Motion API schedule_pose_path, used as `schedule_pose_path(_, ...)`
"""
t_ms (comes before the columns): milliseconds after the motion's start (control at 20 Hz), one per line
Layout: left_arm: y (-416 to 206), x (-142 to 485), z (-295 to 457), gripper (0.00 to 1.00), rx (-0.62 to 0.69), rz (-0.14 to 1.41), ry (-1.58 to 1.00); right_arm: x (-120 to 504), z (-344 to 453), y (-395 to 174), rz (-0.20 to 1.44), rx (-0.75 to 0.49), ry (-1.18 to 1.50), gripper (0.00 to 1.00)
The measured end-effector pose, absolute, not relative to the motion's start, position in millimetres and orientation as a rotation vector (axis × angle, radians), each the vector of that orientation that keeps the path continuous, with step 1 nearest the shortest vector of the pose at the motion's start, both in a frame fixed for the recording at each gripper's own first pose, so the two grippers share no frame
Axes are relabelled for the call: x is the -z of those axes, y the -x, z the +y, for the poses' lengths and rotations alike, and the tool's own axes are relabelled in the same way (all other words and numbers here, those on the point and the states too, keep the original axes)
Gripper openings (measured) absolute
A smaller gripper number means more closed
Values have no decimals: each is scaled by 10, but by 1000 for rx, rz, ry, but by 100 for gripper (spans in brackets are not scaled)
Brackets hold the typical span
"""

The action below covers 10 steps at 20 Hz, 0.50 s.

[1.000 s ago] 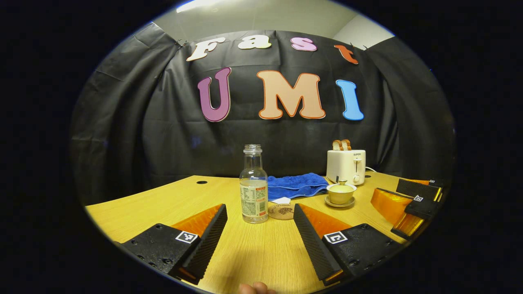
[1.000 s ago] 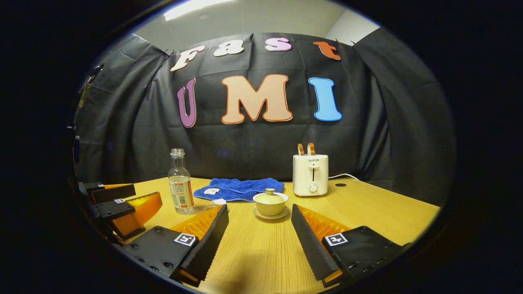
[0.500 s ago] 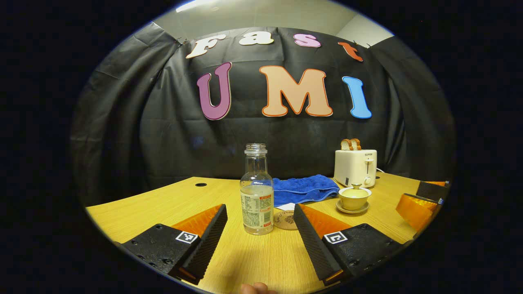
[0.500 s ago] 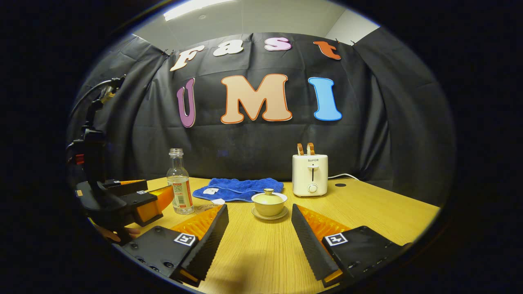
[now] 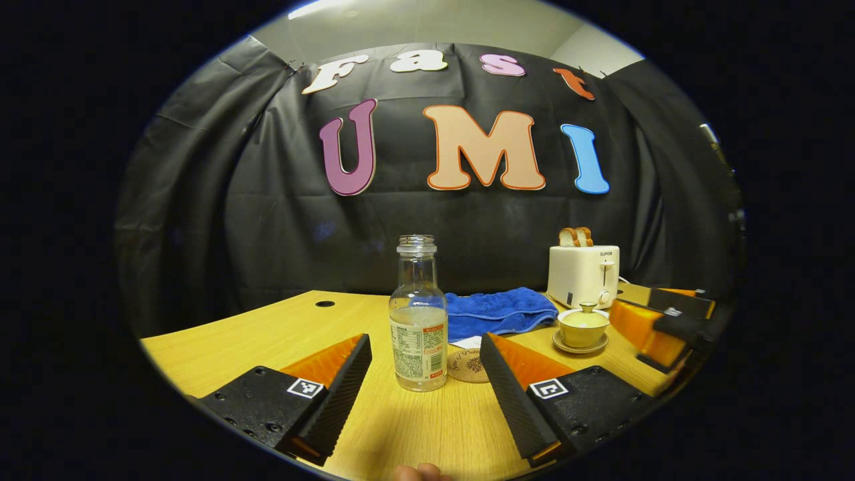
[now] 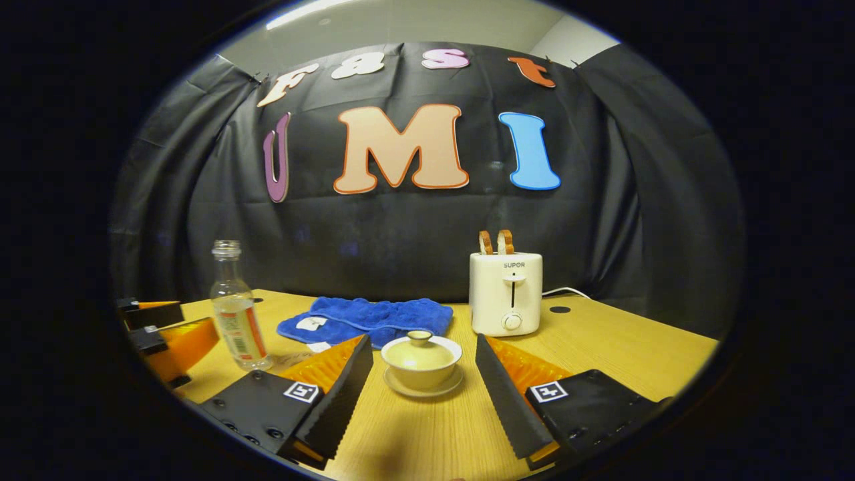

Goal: Open the teacup lid with one hand, grasp the water bottle and pour water into the teacup with the other hand; after pouring, place the water bottle on the coaster and then close the teacup lid.

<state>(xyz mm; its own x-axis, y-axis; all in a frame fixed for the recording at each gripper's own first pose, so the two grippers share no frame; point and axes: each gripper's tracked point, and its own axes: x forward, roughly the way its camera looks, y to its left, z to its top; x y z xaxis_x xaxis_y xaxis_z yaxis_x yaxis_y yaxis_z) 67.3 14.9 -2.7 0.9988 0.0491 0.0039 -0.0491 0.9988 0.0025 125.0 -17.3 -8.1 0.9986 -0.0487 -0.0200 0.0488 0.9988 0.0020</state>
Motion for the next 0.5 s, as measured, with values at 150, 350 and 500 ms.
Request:
schedule_pose_path(150, -668, 31, 148, 95, -49, -5, -2, 128, -197, -1593, 41, 63, 0, 97)
schedule_pose_path(350, -677, 31, 135, 96, -45, -4, -1, 302, -163, -1923, 143, 27, 4, 88)
schedule_pose_path(500, -678, 39, 132, 96, -46, -5, -1, 360, -142, -2083, 188, -7, 8, 80)
